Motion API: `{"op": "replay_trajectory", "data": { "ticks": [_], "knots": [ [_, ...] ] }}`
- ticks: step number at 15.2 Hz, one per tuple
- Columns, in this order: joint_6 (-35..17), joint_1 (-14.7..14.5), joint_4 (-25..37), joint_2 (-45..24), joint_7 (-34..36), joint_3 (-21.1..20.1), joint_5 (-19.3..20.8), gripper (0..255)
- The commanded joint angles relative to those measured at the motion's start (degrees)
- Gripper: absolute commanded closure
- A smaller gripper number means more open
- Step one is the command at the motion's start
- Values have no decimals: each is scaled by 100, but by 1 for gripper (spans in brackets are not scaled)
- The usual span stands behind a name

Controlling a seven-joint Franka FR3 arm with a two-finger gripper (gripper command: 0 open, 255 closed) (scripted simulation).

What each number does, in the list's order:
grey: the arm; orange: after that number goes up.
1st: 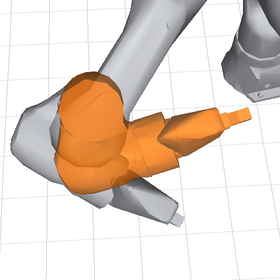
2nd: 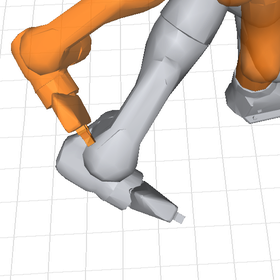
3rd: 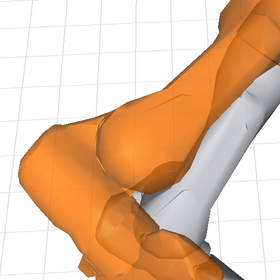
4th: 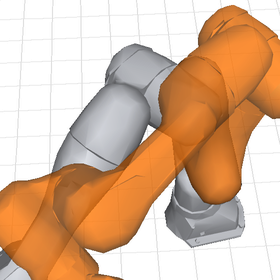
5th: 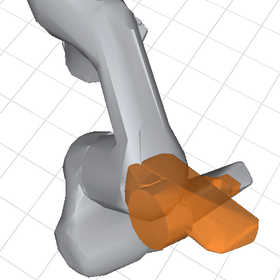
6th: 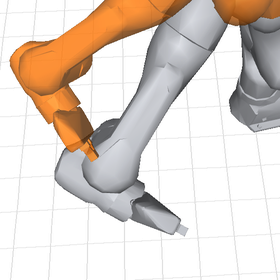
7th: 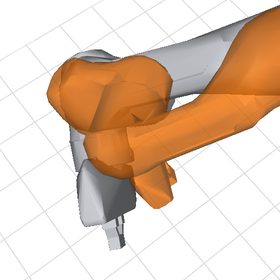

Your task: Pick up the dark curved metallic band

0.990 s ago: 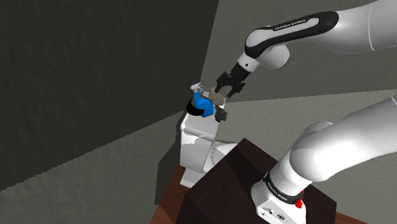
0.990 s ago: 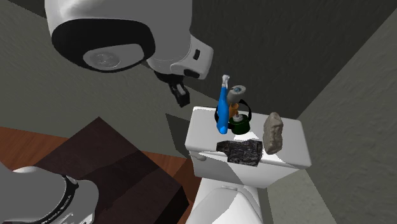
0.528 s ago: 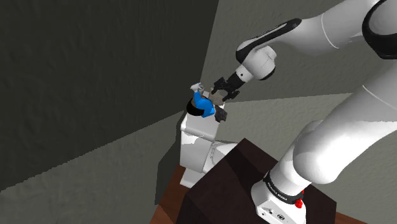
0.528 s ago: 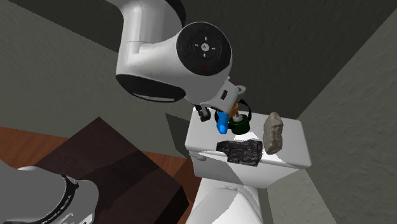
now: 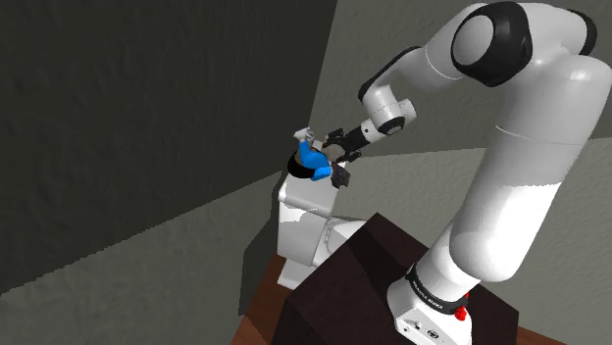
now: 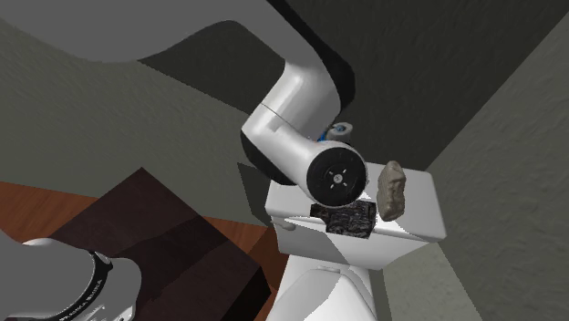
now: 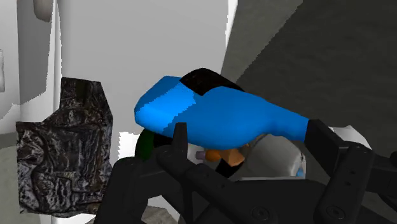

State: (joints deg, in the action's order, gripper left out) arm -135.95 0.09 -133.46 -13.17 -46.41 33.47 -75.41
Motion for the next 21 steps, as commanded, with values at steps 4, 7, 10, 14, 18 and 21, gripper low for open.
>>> {"op": "replay_trajectory", "data": {
  "ticks": [4,7,10,14,18,21],
  "knots": [
    [659,621,769,-1283,-648,-262,-1635,0],
    [952,950,1177,-1880,-789,-431,-2268,0],
    [997,1014,1261,-2101,-940,-501,-2431,0],
    [1056,1094,1385,-2400,-1130,-591,-2639,0],
    [1067,1109,1401,-2451,-1168,-606,-2677,255],
    [1064,1104,1367,-2431,-1187,-606,-2685,255]
  ]
}}
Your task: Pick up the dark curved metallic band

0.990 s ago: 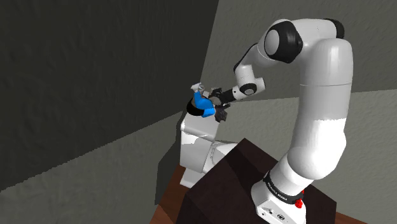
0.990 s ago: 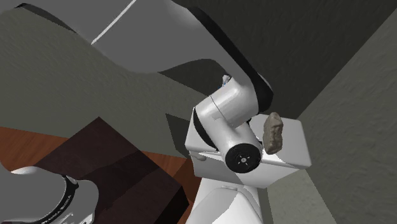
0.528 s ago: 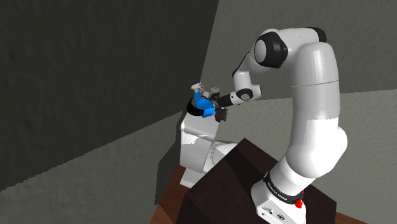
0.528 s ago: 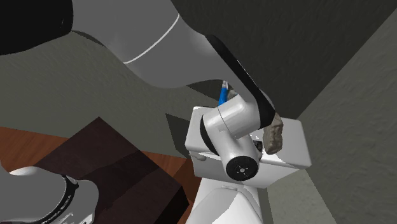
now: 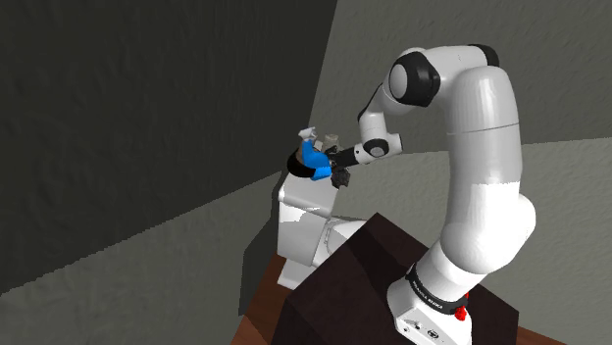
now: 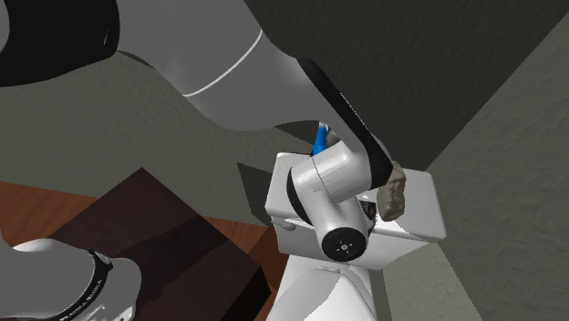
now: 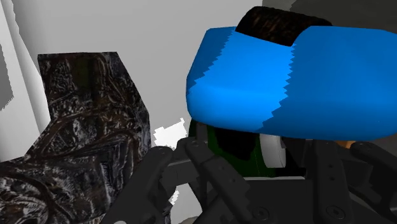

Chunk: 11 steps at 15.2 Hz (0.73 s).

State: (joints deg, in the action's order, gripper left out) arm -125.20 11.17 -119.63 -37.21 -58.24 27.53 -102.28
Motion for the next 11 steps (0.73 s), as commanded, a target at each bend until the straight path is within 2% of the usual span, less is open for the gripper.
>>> {"op": "replay_trajectory", "data": {
  "ticks": [1,5,11],
  "knots": [
    [-11,-4,-16,-29,-4,-12,1,255],
    [-10,-5,20,-41,28,-6,17,255],
    [-98,-128,-163,407,315,129,330,255]
  ]
}}
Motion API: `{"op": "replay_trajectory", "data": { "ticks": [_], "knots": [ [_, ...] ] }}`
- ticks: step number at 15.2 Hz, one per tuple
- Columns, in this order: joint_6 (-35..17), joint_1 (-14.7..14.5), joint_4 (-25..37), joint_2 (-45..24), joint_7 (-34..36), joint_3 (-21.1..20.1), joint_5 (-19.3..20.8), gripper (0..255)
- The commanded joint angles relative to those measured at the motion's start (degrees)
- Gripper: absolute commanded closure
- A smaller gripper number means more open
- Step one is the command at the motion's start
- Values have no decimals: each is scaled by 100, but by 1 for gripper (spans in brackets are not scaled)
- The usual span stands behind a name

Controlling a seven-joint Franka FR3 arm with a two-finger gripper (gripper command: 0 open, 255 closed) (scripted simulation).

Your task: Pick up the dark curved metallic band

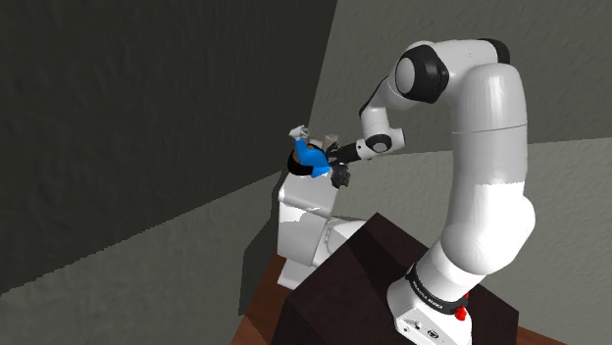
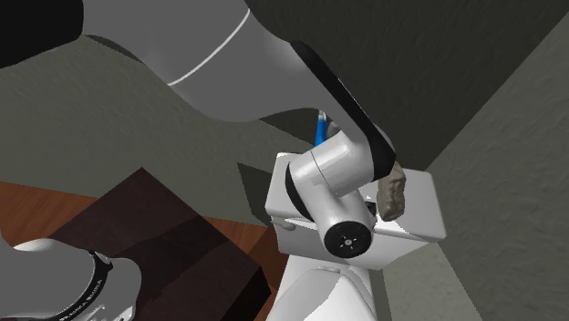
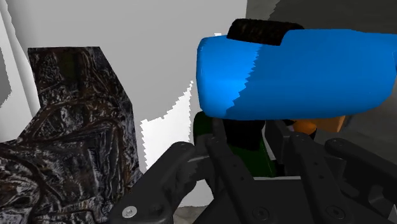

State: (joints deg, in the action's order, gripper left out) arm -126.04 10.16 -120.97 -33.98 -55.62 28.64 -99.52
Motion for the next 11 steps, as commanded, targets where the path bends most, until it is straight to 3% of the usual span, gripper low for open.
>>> {"op": "replay_trajectory", "data": {
  "ticks": [1,11],
  "knots": [
    [-29,-47,-56,158,103,41,110,255],
    [-162,-211,-246,756,550,218,589,255]
  ]
}}
